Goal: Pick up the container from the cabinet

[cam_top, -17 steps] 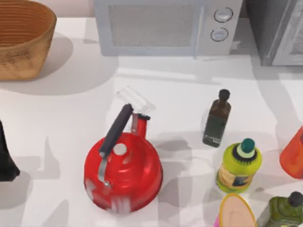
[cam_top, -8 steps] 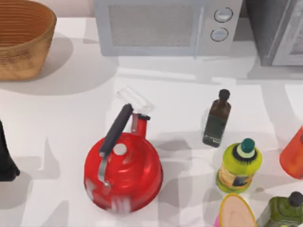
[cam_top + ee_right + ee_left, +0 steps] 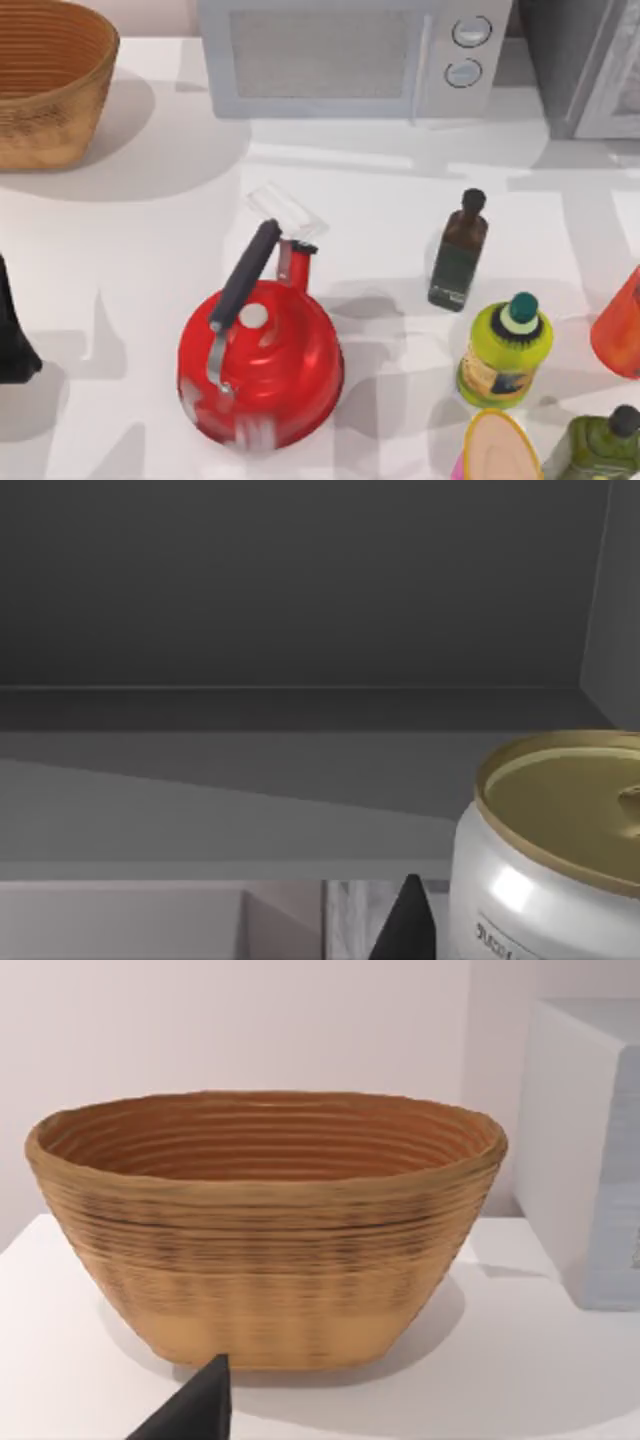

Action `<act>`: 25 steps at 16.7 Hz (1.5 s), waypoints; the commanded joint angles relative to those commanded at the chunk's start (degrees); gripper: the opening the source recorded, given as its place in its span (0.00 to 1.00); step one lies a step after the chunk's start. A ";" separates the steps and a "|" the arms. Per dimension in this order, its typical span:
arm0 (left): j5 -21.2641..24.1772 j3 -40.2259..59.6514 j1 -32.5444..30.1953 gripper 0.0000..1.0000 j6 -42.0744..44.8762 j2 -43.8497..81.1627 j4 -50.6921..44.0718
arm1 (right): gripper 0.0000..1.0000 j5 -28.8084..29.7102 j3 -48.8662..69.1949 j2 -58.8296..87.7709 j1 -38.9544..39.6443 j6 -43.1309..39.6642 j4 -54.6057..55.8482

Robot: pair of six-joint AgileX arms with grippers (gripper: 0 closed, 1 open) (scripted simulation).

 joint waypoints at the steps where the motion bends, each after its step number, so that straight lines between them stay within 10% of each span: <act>1: 0.00 0.00 0.00 1.00 0.00 0.00 0.00 | 0.00 -0.55 -3.54 -2.03 -0.59 -0.03 1.16; 17: 0.00 0.00 0.00 1.00 0.00 0.00 0.00 | 0.00 -15.21 -83.92 -52.38 -13.22 -0.62 30.62; 25: 0.00 0.00 0.00 1.00 0.00 0.00 0.00 | 0.00 -17.54 -95.97 -61.00 -15.71 -0.77 35.53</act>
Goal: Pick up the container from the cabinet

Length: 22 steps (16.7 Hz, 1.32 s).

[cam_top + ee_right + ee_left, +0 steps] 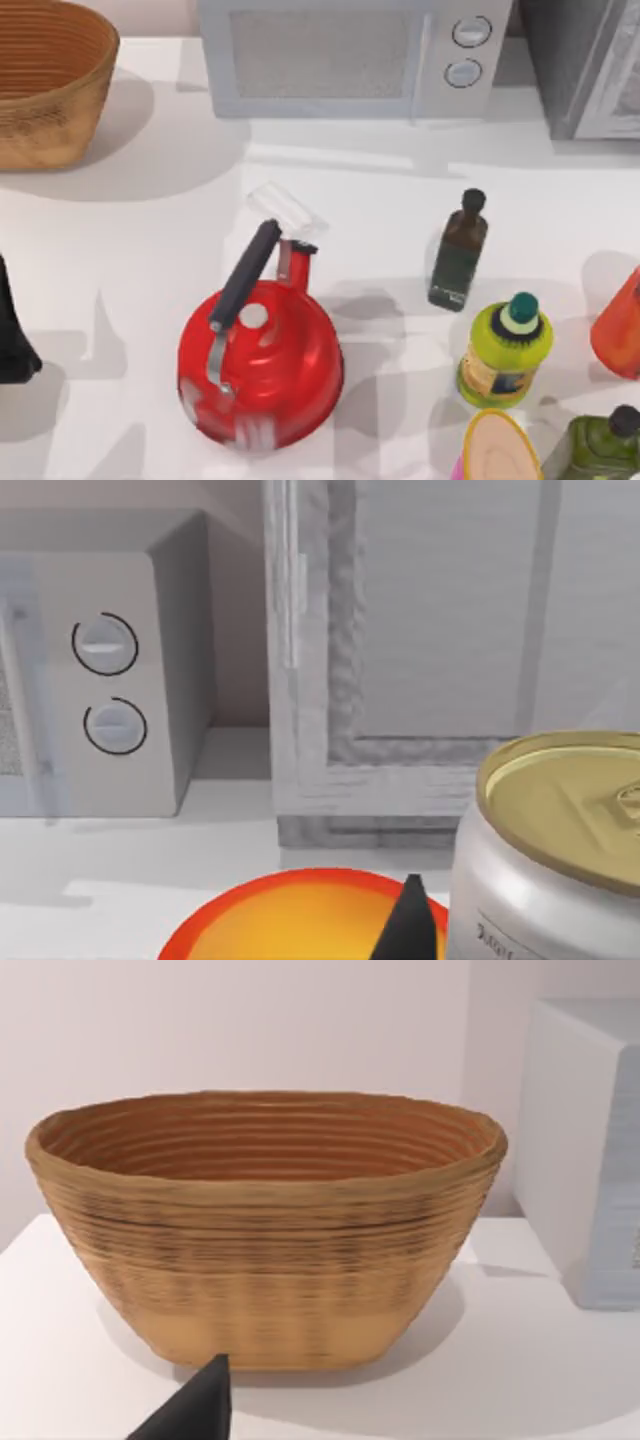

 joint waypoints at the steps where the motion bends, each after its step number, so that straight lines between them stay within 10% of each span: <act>1: 0.00 0.00 0.00 1.00 0.00 0.00 0.00 | 0.00 0.00 0.00 0.00 0.00 0.00 0.00; 9: 0.00 0.00 0.00 1.00 0.00 0.00 0.00 | 0.00 -10.38 4.05 12.28 -5.54 -0.29 9.56; 22: 0.00 0.00 0.00 1.00 0.00 0.00 0.00 | 0.00 -62.72 23.76 81.38 -36.06 -3.68 57.73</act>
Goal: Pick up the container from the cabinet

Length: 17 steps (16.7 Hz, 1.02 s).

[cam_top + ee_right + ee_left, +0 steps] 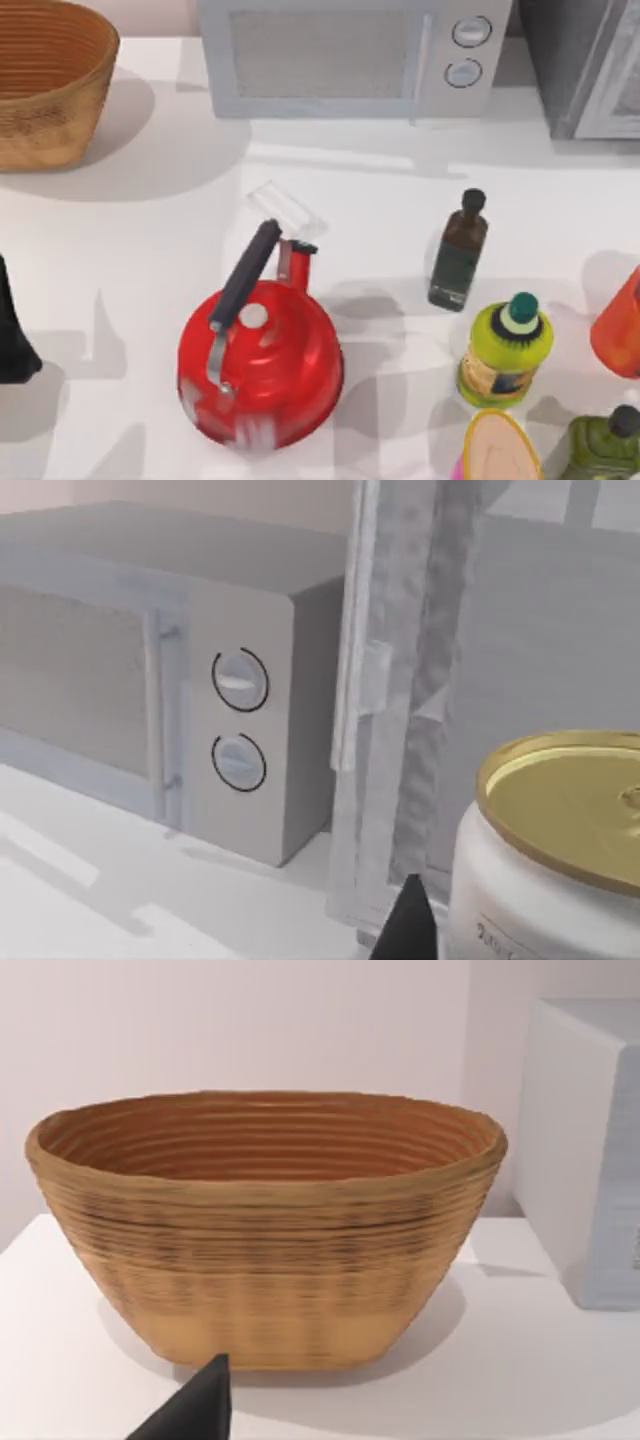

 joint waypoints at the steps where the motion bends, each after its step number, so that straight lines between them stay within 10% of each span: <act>1: 0.00 0.00 0.00 1.00 0.00 0.00 0.00 | 0.00 -3.99 1.37 5.29 -2.27 -0.21 3.63; 9: 0.00 0.00 0.00 1.00 0.00 0.00 0.00 | 0.00 -28.87 9.23 38.68 -16.14 -1.31 26.30; 17: 0.00 0.00 0.00 1.00 0.00 0.00 0.00 | 0.00 -35.04 10.62 47.36 -19.25 -1.24 31.74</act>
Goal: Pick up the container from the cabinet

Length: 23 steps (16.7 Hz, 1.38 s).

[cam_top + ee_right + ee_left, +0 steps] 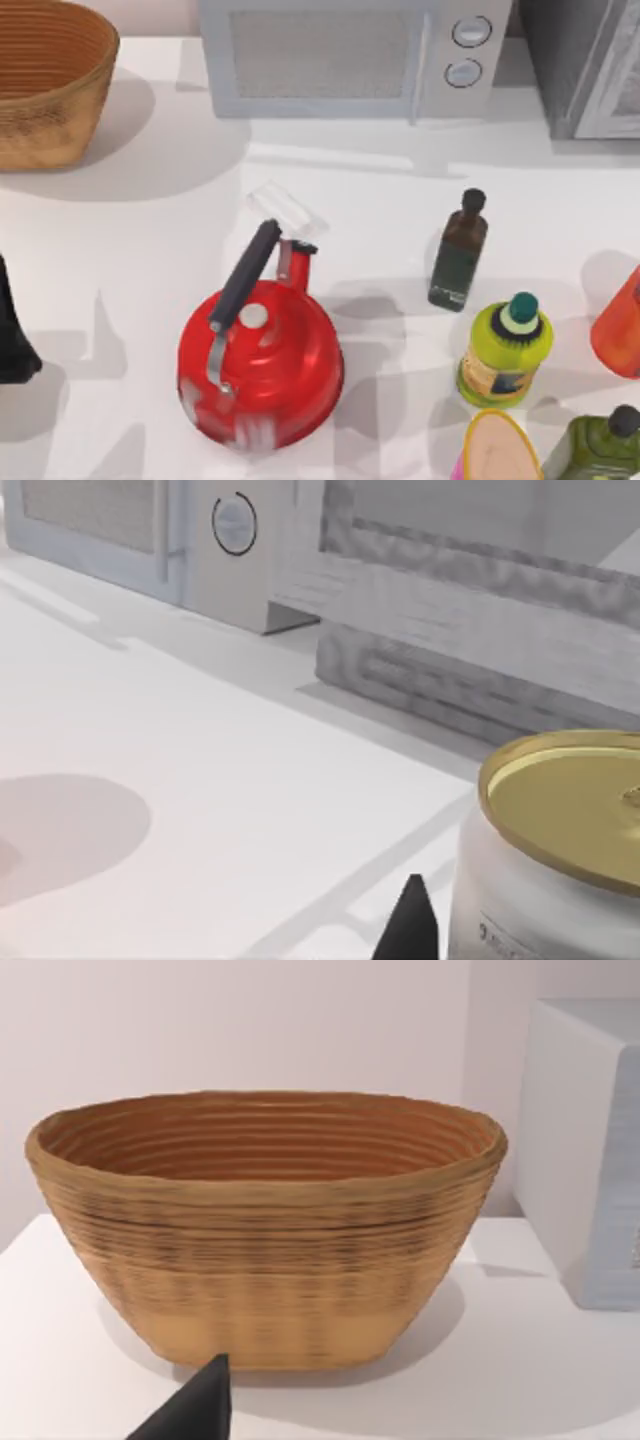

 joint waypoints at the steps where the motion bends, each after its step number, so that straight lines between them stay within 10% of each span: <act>1: 0.00 0.00 0.00 1.00 0.00 0.00 0.00 | 0.00 0.00 0.00 0.00 0.00 0.00 0.00; 2: 0.00 0.00 0.00 1.00 0.00 0.00 0.00 | 0.00 6.86 8.13 4.32 0.60 0.10 1.97; 14: 0.00 0.00 0.00 1.00 0.00 0.00 0.00 | 0.00 4.61 -0.51 -0.21 4.65 -5.65 -5.38; 23: 0.00 0.00 0.00 1.00 0.00 0.00 0.00 | 0.68 4.61 -0.51 -0.21 4.65 -5.65 -5.38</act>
